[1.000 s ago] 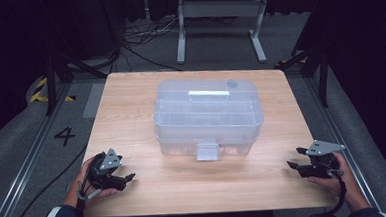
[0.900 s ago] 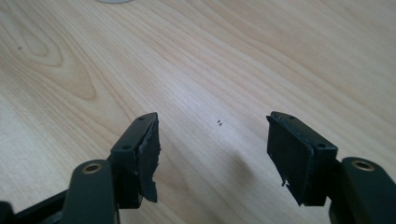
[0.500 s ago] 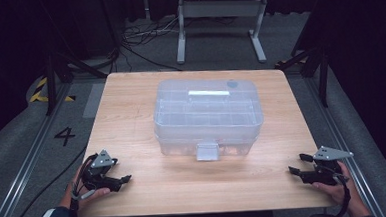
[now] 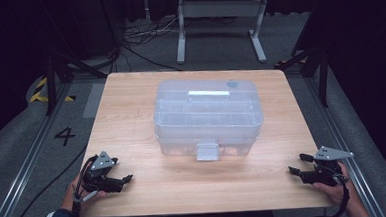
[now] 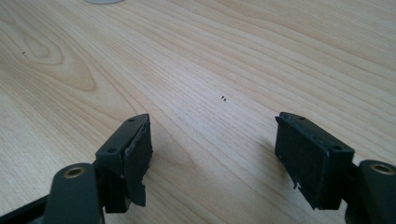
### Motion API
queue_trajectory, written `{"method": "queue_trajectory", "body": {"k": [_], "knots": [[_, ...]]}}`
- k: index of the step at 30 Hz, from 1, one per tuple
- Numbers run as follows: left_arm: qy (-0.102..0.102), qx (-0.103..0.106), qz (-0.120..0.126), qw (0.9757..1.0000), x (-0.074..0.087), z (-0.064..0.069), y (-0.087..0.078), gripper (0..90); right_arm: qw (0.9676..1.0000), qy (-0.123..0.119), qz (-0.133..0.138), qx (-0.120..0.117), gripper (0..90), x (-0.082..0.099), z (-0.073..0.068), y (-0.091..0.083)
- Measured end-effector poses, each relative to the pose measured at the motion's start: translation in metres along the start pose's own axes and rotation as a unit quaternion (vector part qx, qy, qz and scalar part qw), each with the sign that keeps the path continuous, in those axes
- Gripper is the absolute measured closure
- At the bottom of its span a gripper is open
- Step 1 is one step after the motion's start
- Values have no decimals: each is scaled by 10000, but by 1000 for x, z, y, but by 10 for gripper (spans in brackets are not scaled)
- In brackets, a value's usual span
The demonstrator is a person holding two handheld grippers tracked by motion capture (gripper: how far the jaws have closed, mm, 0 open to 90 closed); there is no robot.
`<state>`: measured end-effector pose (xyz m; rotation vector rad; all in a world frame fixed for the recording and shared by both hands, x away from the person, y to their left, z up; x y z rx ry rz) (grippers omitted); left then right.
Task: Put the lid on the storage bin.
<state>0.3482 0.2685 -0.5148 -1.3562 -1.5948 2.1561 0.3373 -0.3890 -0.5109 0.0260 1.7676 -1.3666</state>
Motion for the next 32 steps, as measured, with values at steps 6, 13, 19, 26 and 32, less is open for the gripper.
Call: {"method": "queue_trajectory", "body": {"k": [6,13,19,26,32], "knots": [[-25,-17,3,10000,0,0,0,144,10000,18,0,12,275,0,0,0],[-44,-24,-1,10000,0,1,1,139,10000,28,1,15,274,-1,0,1],[-42,-44,-5,10000,0,1,1,136,10000,31,0,35,274,-1,1,1],[-76,-56,6,10000,-1,1,1,136,10000,33,-4,62,264,-1,1,1],[-85,-64,7,9999,-1,2,1,135,10000,57,-3,67,263,-1,1,1]]}}
Point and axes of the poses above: each handheld gripper's, and its own axes: y roughly forward along the jaws, x roughly out of its underside, z roughly to its right, the point moved 3 cm from there along y, roughly forward along the jaws, and after that the axes turned 8 degrees about -z, right-handed, at the moved point
